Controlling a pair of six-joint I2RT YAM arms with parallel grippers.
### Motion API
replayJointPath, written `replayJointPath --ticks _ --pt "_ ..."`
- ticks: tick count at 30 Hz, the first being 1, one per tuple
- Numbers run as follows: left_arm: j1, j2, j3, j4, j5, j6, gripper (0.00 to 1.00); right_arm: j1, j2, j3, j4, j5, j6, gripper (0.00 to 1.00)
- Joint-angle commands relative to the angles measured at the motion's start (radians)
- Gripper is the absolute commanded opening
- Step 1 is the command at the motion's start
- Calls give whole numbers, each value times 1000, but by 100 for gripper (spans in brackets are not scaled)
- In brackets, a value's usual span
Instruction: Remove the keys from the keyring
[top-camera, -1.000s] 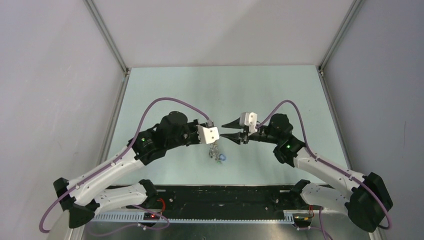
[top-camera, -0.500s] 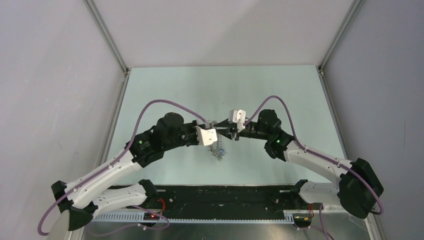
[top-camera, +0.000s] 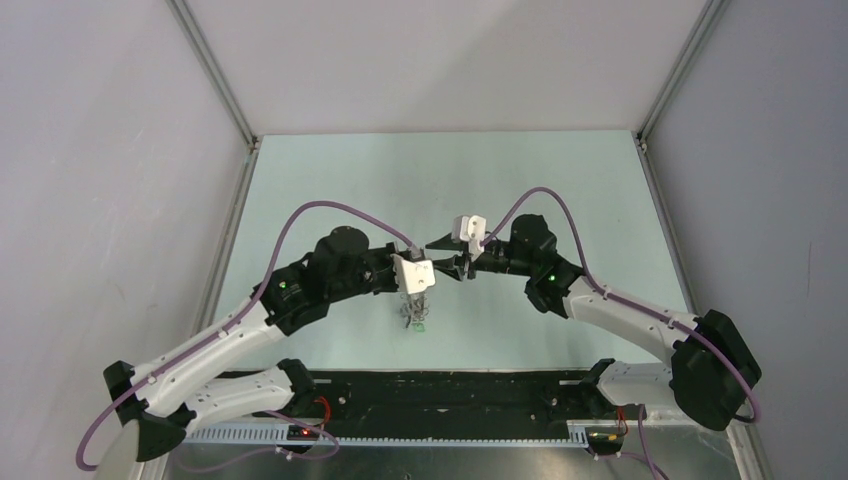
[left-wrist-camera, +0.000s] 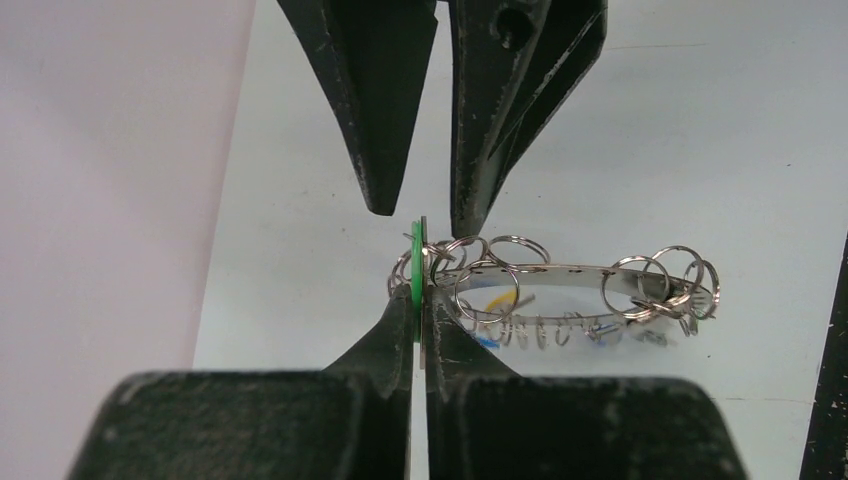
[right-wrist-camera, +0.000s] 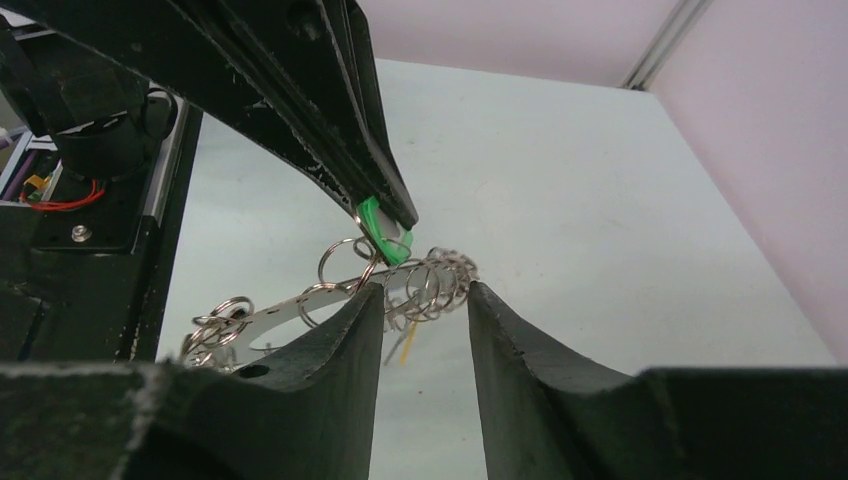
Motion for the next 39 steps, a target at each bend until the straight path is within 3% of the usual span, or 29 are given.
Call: replayJointPath --ticks 1,16,30,39 --pt "-3 -17 10 86 -11 13 0 0 -27 39 -49 -9 -17 42" --pt "-3 -14 6 86 -10 16 0 -36 -93 24 -100 -48 -10 42" --pt "-4 -25 6 86 7 13 0 29 -67 22 -48 -29 1 39" --pt "-3 -28 6 86 10 13 0 36 -40 24 -9 16 17 23"
